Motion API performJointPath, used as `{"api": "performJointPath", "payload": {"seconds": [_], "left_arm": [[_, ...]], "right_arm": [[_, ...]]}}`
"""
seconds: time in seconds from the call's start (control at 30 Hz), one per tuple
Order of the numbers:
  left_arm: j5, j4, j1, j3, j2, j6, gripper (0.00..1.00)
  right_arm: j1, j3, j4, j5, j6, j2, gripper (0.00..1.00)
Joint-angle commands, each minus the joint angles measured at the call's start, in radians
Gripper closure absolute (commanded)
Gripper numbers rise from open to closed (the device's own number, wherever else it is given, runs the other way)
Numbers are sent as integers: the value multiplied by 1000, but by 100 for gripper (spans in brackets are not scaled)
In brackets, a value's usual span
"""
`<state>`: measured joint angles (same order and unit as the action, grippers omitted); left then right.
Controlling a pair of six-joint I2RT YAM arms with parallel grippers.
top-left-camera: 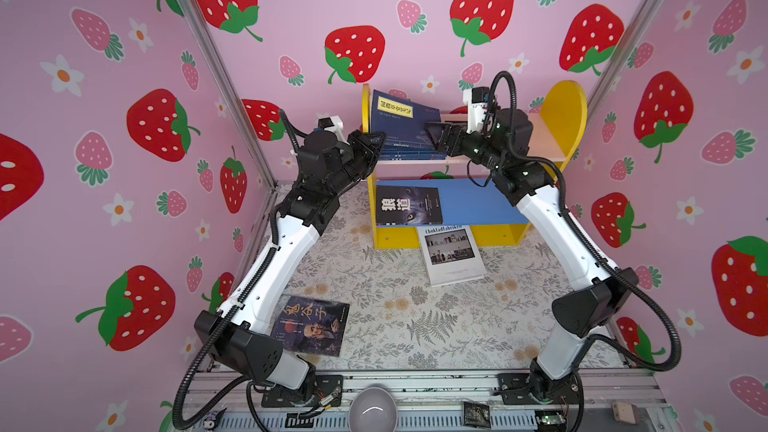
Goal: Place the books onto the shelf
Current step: 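Lower the navy book flat onto the stacked navy books, then push the navy book flush onto the stack with both grippers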
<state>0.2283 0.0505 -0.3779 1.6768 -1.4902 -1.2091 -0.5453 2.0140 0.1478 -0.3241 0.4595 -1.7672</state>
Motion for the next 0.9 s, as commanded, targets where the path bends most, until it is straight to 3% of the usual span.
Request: {"api": "performJointPath", "payload": {"seconds": [0.0,0.2,0.57,0.77,0.87], "left_arm": [[23,-62,1,-21,38,-25,100],[27,-72,0,-30,27,-43,100],[0,-49,0,-29,20,-21,99],[-21,-27,1,-46,41,-8,76],[-26,-7,7,-33,46,8,55]], "right_arm": [[0,-46,-38,-15,-72,80,15],[6,-149,-85,-59,-130,142,13],[7,-223,-101,-27,-83,109,19],[7,-245,-97,5,-71,100,22],[7,-244,-96,6,-69,95,23]]}}
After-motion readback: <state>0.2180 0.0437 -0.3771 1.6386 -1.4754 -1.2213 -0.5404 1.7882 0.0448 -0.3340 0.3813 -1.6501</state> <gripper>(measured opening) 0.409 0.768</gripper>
